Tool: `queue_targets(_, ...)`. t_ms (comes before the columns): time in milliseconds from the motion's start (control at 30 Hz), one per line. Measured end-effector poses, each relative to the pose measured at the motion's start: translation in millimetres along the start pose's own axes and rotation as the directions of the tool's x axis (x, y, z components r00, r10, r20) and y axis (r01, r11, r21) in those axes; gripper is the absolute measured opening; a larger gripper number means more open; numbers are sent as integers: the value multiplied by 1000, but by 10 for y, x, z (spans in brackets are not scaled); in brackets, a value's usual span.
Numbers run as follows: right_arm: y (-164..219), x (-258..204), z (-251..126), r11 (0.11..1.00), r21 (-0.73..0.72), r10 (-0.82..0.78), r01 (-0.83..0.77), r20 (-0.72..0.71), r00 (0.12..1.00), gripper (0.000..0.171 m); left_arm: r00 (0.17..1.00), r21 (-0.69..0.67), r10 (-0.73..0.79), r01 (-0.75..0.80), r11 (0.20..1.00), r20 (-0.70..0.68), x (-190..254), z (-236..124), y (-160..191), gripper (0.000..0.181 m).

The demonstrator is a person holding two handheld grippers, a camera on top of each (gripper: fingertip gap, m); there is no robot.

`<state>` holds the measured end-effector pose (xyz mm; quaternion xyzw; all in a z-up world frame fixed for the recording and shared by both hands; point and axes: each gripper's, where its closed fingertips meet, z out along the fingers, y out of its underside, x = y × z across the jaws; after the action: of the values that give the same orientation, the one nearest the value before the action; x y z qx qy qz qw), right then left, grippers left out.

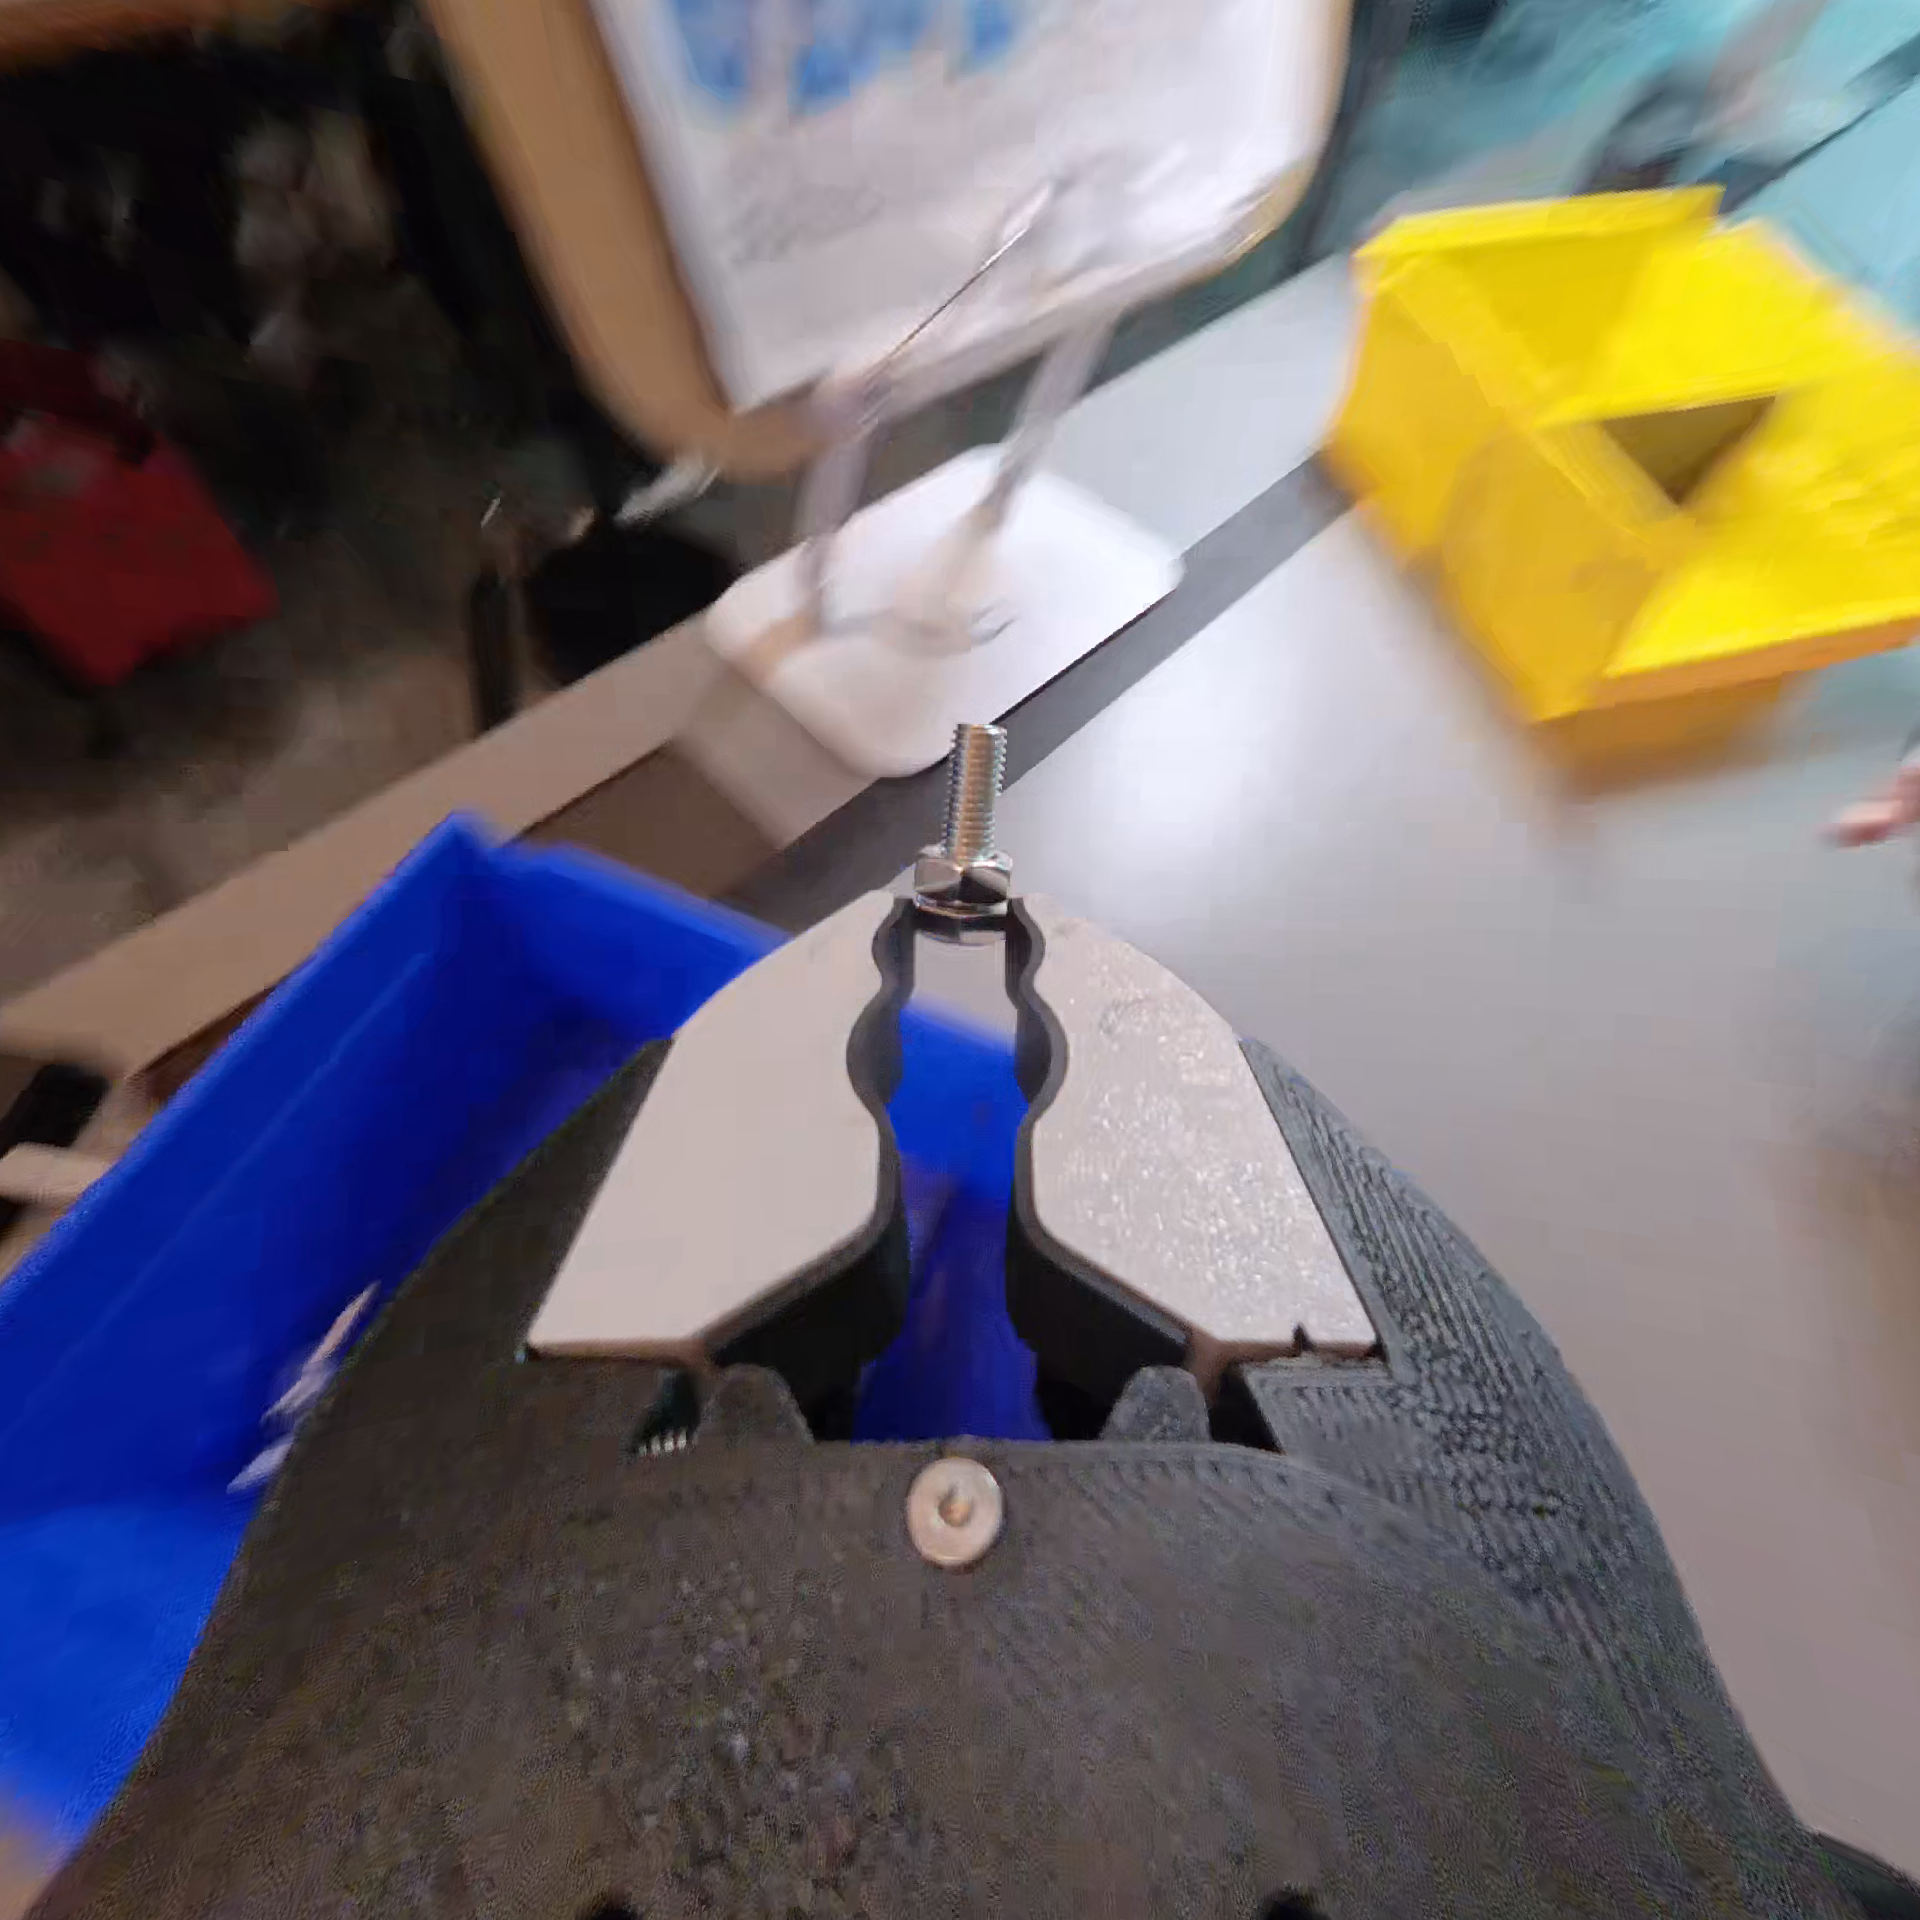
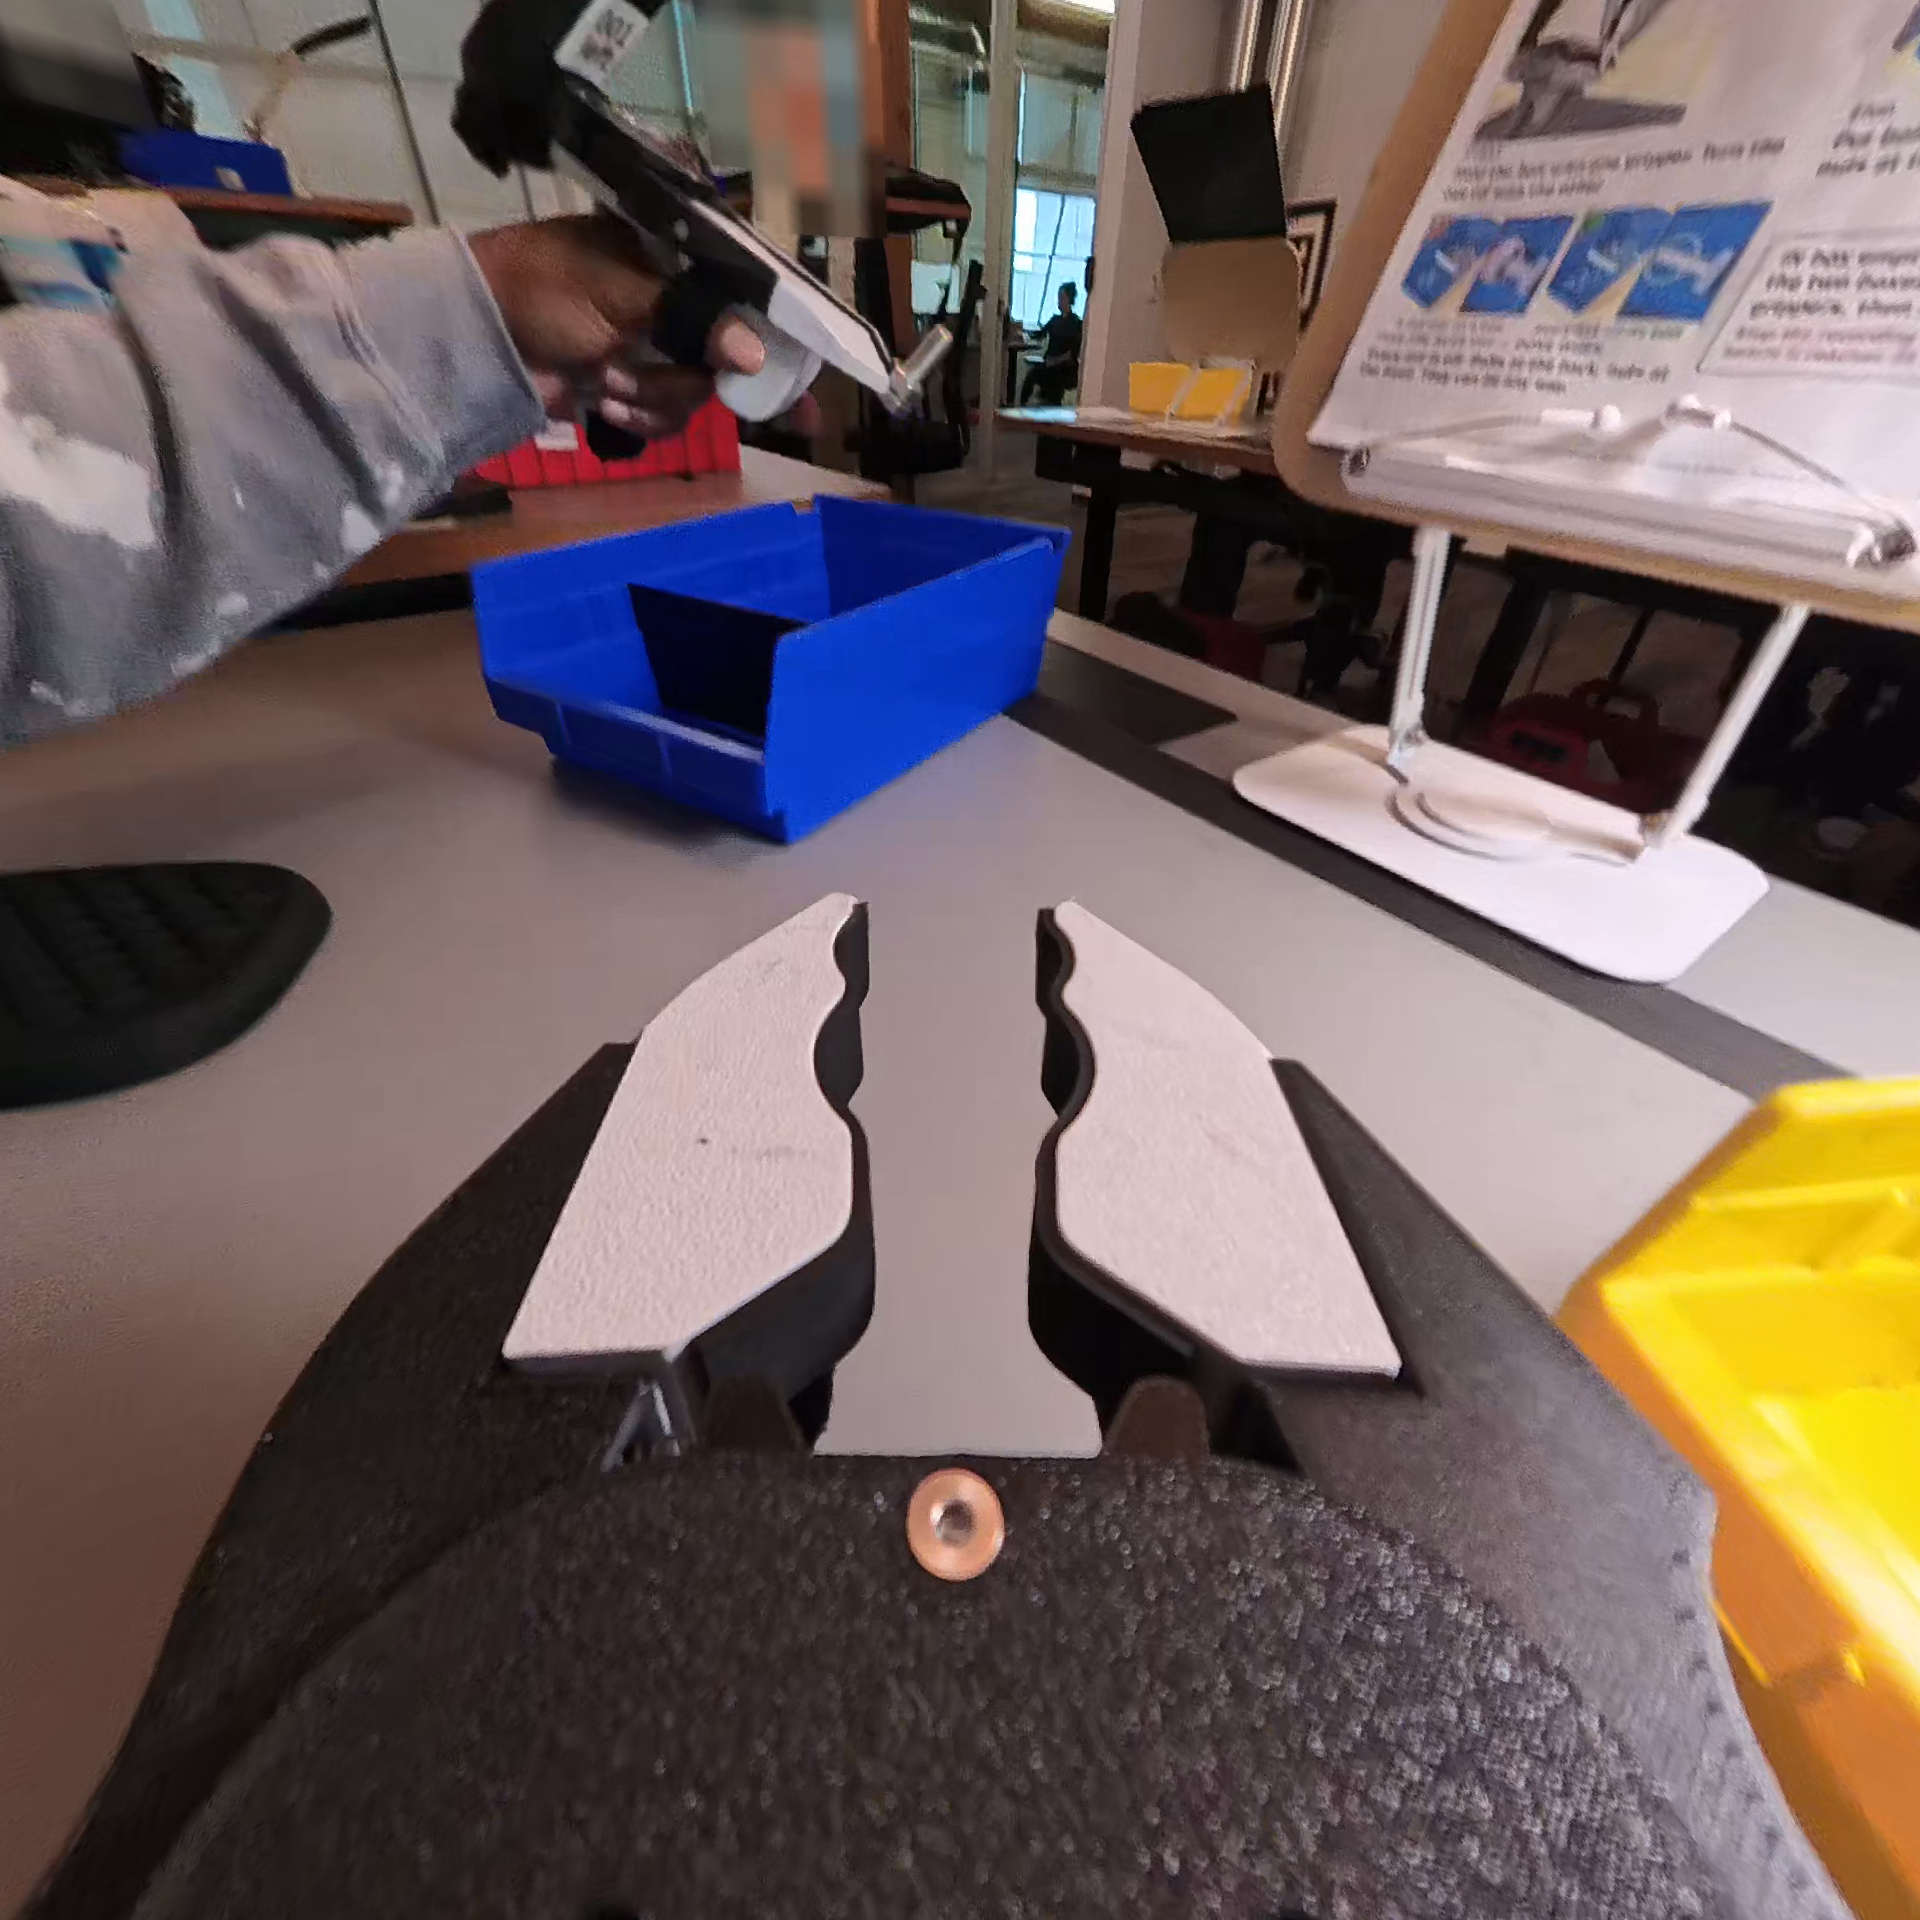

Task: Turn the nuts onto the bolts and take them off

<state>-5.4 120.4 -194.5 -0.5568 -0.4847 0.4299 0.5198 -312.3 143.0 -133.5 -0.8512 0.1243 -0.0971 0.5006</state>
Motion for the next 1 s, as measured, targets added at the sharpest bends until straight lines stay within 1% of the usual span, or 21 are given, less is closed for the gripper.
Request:
queue_targets(33,-124,-42,35,1000,24,-2,2,15,1000,30,997,77,13,-7,997,-71,294,-35,-119,18)
queue_targets(133,-522,-167,157,995,96,-7,1,70,998,30,953,247,60,15,969,-296,1197,-93,-298,17)
queue_targets(200,-746,-259,242,991,127,14,-31,131,991,32,907,305,92,42,951,-411,1715,-76,-286,17)
queue_targets(233,-835,-297,275,988,144,37,-62,165,986,33,877,327,106,61,943,-469,1952,-64,-261,17)
queue_targets(300,-924,-341,328,981,157,80,-116,219,972,35,825,323,113,89,942,-554,2326,4,-149,17)
queue_targets(367,-903,-431,353,979,136,107,-152,292,951,36,801,313,128,77,947,-585,2555,105,-18,17)
queue_targets(400,-859,-490,357,980,115,118,-164,330,937,35,788,303,130,74,950,-601,2635,149,41,17)
queue_targets(433,-804,-525,366,981,98,126,-170,347,929,30,770,284,127,73,956,-625,2705,183,97,17)
queue_targets(500,-721,-528,378,980,107,122,-168,345,931,10,765,258,119,63,964,-632,2752,265,179,17)
queue_targets(567,-642,-526,392,981,84,132,-173,355,925,9,757,244,108,70,967,-645,2745,313,243,17)
queue_targets(633,-590,-536,392,986,60,122,-156,380,917,10,735,239,84,109,965,-673,2754,321,283,17)
queue_targets(733,-551,-566,386,985,43,132,-166,427,895,10,719,242,103,93,966,-687,2789,325,361,26)
queue_targets(867,-525,-601,356,976,35,170,-215,496,852,9,707,232,99,94,968,-700,2833,366,413,25)
queue_targets(1000,-543,-577,347,971,55,178,-234,490,854,10,701,240,83,128,962,-708,2860,380,405,24)
